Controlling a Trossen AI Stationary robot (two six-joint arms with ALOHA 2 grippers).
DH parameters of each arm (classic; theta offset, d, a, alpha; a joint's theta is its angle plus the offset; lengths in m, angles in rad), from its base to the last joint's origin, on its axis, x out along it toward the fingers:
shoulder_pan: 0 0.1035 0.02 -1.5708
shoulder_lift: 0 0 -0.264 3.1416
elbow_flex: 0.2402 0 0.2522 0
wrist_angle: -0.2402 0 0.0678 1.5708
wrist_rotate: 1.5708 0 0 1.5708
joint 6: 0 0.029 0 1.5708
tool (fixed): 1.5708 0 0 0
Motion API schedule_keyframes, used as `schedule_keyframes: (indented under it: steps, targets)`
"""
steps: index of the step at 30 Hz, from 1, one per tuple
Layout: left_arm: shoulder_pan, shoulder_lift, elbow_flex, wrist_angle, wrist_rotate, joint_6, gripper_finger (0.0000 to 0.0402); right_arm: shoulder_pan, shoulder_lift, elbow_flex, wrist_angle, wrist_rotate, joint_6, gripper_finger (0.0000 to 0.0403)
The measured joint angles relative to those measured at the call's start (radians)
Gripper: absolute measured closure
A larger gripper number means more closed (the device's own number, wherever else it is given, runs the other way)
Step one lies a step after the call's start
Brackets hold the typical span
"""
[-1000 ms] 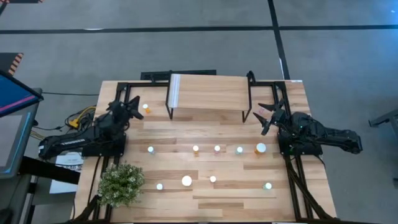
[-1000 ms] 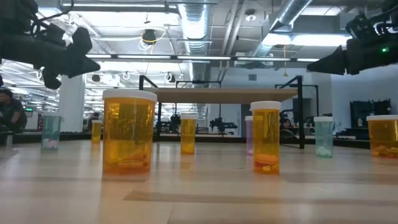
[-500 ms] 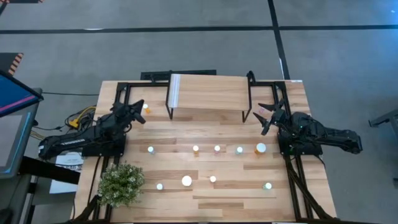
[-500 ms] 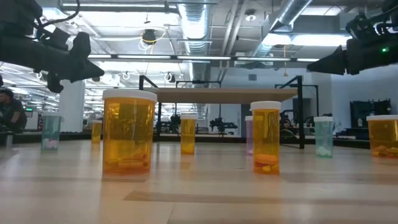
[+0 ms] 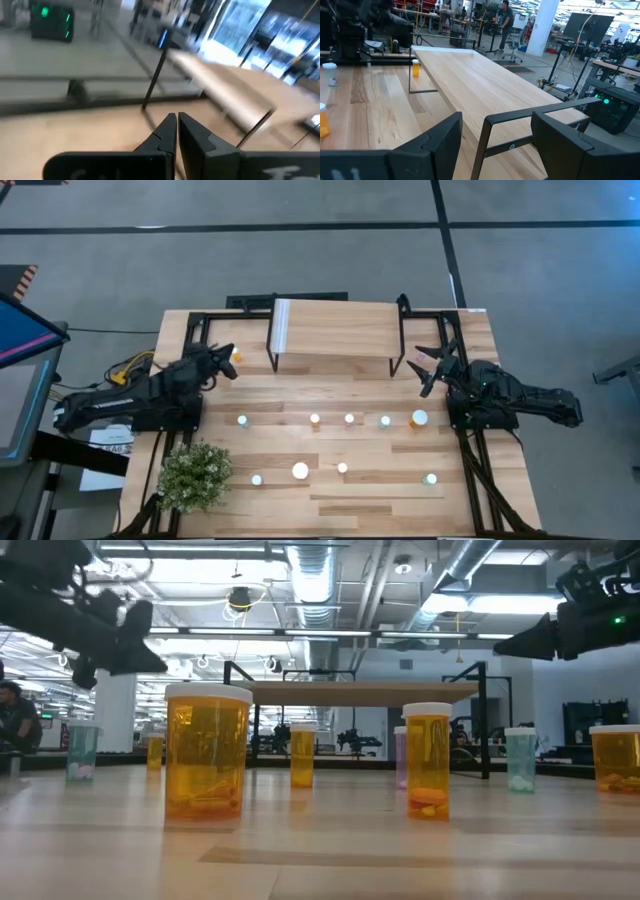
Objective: Pick and place medicine bottles onto shelf by color
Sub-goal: Put the top small orange pill bottle on the shelf
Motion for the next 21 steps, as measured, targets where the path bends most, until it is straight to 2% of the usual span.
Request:
schedule_keyframes:
  steps: [5,12,21]
  targets:
    - [0.000,0.114,0.017,0.012,-0.040,-0.066,0.0397,0.000,0.000,0.000,0.000,0.000,0.000,0.0143]
    - [-0.001,0.226,0.056,0.019,0.049,-0.049,0.0397,0.000,0.000,0.000,0.000,0.000,0.000,0.0143]
    - [0.000,0.357,0.057,0.044,0.063,-0.037,0.0397,0.000,0.000,0.000,0.000,0.000,0.000,0.0143]
